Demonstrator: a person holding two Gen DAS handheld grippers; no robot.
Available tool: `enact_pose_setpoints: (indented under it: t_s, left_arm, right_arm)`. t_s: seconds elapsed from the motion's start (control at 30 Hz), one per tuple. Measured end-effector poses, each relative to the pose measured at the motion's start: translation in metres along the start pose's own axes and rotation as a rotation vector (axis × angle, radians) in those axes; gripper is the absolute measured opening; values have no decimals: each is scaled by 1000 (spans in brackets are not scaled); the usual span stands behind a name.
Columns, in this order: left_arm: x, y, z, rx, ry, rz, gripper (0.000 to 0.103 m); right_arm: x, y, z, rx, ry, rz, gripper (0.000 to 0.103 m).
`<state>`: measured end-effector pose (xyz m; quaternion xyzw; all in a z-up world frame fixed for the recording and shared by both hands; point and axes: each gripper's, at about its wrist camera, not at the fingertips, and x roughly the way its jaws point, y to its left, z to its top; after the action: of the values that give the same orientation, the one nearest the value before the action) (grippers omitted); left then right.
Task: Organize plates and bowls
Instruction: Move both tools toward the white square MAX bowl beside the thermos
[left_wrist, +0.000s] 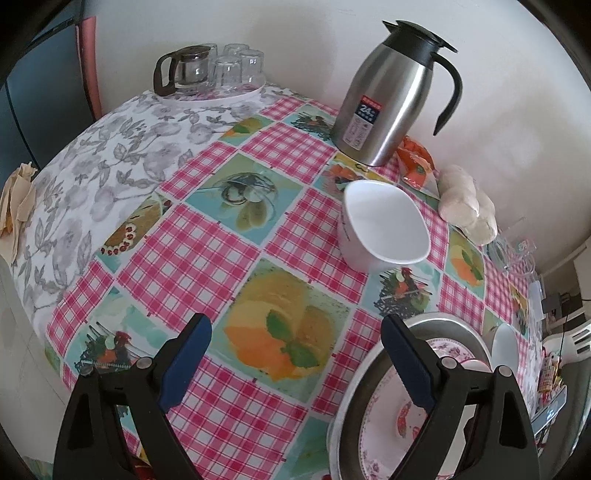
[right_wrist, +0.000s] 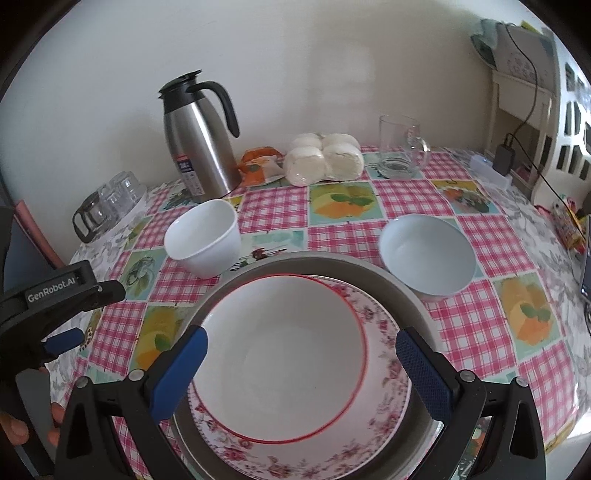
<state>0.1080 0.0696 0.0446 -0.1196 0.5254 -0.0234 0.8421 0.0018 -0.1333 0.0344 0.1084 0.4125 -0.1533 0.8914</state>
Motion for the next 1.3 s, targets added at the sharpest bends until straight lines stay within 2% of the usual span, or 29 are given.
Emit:
enact_pose_setpoints:
  t_s: [0.37, 0.67, 0.9, 1.07, 1.3]
  left_arm:
    - [16, 32, 18, -82, 44, -46, 93]
    - [32, 42, 40, -107, 65, -81, 93]
    - [39, 45, 56, -163, 21, -106, 93]
    - [46, 41, 67, -166, 0, -109, 93]
    - [61, 25, 76, -149, -9, -175, 93]
  right_arm:
    - [11, 35, 2, -87, 3, -26, 103]
    - [10, 55, 31, -150, -33, -78, 103]
    - [23, 73, 62, -134, 18, -49, 103]
    - [38, 78, 86, -88, 60, -57, 103]
    - [66, 81, 108, -58, 112, -79, 102]
